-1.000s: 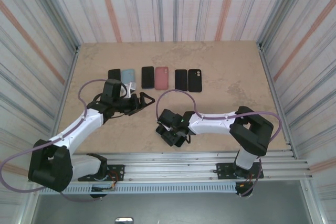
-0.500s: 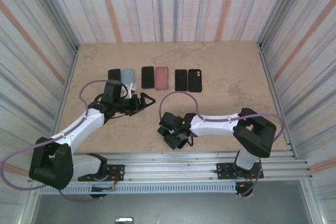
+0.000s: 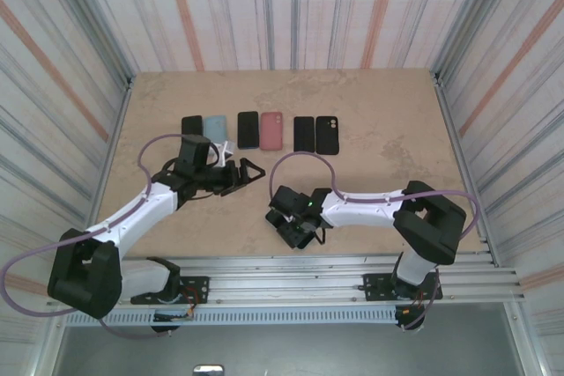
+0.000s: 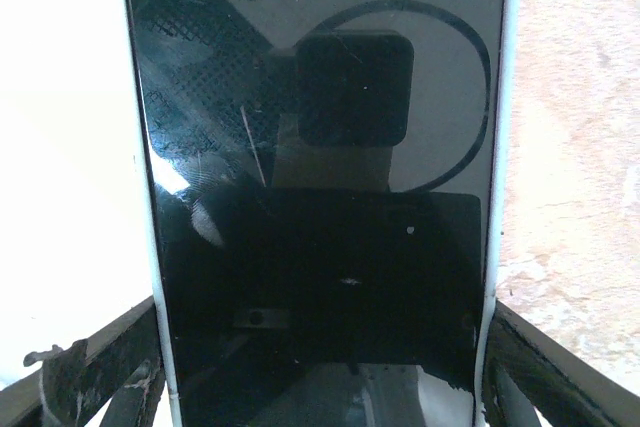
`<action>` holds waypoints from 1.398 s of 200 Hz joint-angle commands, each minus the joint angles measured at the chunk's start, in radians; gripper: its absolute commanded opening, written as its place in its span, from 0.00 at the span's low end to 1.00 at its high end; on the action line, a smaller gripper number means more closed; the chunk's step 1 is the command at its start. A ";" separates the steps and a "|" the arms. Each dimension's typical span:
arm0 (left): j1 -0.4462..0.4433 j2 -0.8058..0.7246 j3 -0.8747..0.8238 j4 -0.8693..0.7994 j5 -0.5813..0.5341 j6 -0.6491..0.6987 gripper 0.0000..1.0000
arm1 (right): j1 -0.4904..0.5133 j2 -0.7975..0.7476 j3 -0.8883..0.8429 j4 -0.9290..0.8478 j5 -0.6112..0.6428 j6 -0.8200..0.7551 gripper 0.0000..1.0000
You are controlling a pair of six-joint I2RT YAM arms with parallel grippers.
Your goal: Take the phone out of the phone case
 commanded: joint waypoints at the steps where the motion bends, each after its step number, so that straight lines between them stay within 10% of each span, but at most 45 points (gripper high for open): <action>1: -0.023 -0.002 0.017 0.020 -0.029 -0.002 0.93 | -0.068 -0.092 -0.043 0.065 -0.056 0.053 0.50; 88: -0.142 0.062 0.003 0.297 -0.097 -0.167 0.79 | -0.307 -0.291 -0.121 0.324 -0.181 0.176 0.45; 279: -0.209 0.336 0.211 0.393 -0.134 -0.158 0.24 | -0.352 -0.363 -0.135 0.402 -0.230 0.214 0.43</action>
